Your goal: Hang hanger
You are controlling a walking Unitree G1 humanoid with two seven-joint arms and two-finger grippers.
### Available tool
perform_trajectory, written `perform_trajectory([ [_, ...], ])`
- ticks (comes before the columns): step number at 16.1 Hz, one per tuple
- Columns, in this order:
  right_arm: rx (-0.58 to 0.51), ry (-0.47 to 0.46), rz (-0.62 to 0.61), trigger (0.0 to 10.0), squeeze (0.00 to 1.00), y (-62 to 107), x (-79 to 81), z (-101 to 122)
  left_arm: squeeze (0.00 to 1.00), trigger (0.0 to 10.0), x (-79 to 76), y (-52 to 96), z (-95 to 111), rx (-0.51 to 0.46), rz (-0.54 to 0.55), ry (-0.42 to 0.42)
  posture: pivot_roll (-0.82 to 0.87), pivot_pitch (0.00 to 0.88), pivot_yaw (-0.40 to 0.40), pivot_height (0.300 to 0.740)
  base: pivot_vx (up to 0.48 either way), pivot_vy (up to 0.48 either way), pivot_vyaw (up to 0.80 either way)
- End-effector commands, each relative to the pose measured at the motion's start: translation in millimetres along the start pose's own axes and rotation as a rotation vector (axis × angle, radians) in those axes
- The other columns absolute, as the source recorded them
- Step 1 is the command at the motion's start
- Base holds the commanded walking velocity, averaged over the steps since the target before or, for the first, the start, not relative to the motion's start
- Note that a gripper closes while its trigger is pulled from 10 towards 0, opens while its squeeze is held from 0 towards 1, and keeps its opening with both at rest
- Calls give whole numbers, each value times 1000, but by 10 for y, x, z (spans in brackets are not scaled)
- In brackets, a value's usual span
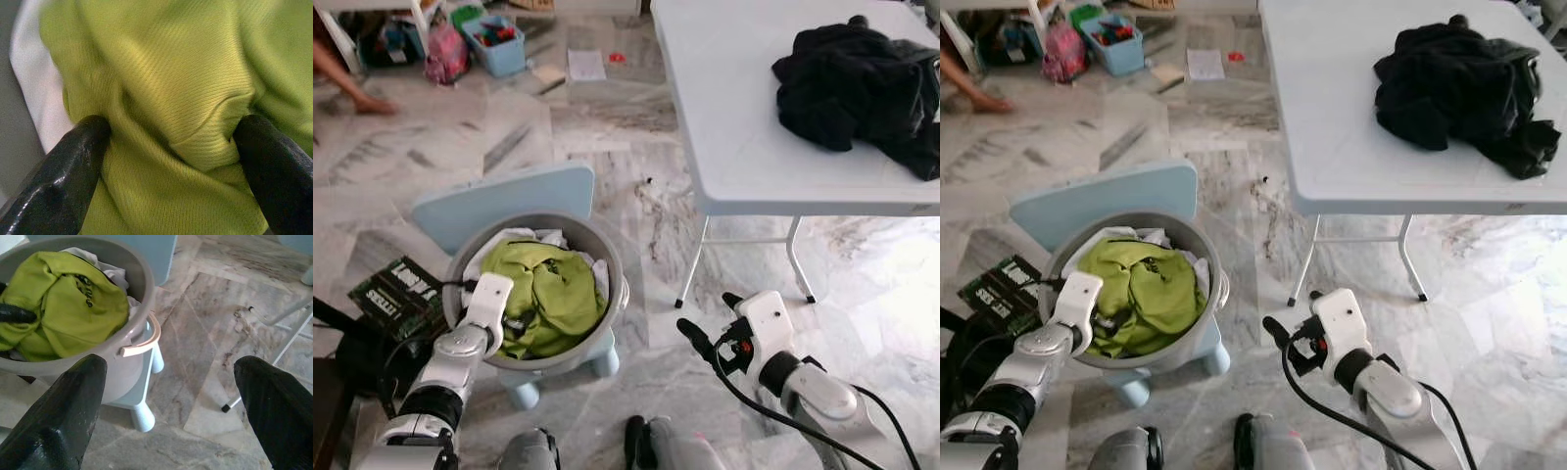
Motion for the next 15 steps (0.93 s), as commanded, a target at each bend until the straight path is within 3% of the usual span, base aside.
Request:
perform_trajectory([
  [1,5,20,8,10000,0,14,12,52,0,8941,42,3,-48,33,11,8,-165,201,-76,740,0,0,0],
  [2,14,17,9,10000,0,20,10,77,0,0,68,3,-58,39,24,18,-165,201,-77,740,0,0,0],
  [4,14,24,17,10000,0,12,15,101,0,0,107,-7,-23,33,41,20,-169,198,-82,740,0,0,0],
  [7,-9,-56,201,10000,0,24,240,181,0,0,132,-27,73,3,58,19,-162,189,-92,740,0,0,0],
  [10,92,-92,364,10000,0,57,398,107,0,0,129,-29,89,-18,76,34,-148,180,-103,740,0,0,0],
  [15,170,-122,394,10000,0,20,351,4,0,0,205,-10,160,-80,131,66,-116,169,-105,740,0,0,0],
])
Point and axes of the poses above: a point about 5 cm out from each wrist's last joint towards the gripper, its own y axis pointing back from the gripper into the wrist, its own z axis along the axis of the wrist's last joint, x = y × z, the point moved 1 cm from there along -y, pointing out of the wrist towards the gripper, and after that the axes turned 15 degrees about -y, right-handed, at the moved point
